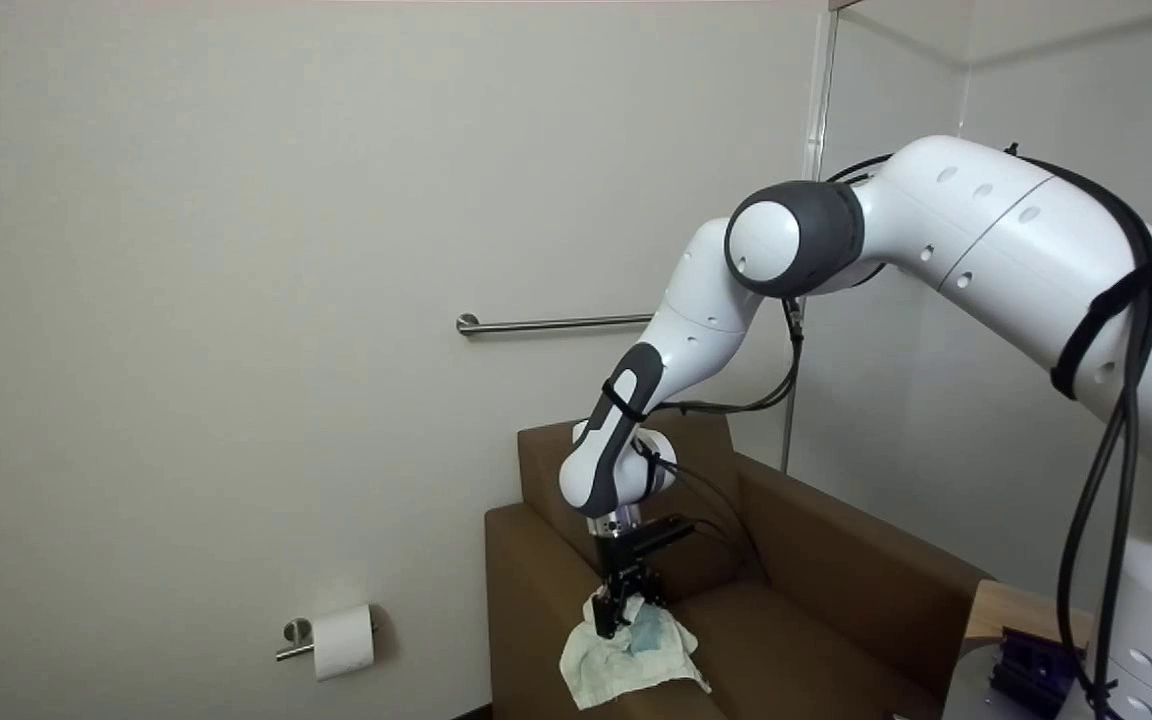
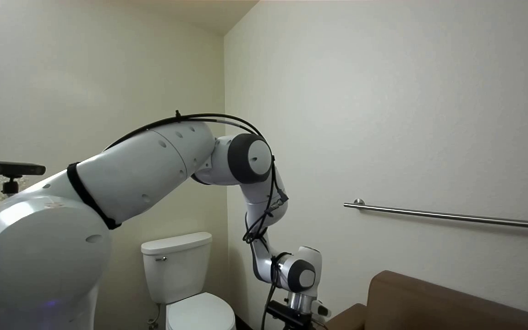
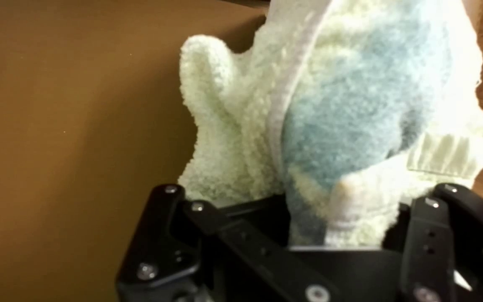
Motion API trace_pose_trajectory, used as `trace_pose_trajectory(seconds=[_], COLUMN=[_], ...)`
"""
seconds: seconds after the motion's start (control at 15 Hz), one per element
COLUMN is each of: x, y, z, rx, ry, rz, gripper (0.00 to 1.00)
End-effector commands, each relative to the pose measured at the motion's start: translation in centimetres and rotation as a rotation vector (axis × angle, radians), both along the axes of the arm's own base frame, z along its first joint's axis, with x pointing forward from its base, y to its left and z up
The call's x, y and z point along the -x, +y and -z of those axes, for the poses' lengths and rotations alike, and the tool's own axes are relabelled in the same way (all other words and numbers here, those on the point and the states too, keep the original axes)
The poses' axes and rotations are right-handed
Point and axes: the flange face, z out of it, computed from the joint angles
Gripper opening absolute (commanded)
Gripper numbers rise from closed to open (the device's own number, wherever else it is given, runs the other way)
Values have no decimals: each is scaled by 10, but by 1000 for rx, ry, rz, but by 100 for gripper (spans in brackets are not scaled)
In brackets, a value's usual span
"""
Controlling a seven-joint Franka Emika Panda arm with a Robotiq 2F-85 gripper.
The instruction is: Use the towel to wipe the sofa's left arm
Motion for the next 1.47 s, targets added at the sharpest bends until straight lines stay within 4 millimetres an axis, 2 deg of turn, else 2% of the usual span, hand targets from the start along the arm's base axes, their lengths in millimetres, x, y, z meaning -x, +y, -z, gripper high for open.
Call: trace_pose_trajectory(seconds=[0.0, 0.27, 0.67, 1.07, 1.4], x=[5, -21, -72, -118, -152], y=[-3, -4, -6, -17, -26], z=[8, 11, -3, 0, -12], rx=[-3, 11, 35, 58, 96], ry=[-16, -34, -96, -154, -172], rz=[-27, -59, -87, -66, -42], gripper=[5, 5, 5, 5, 5])
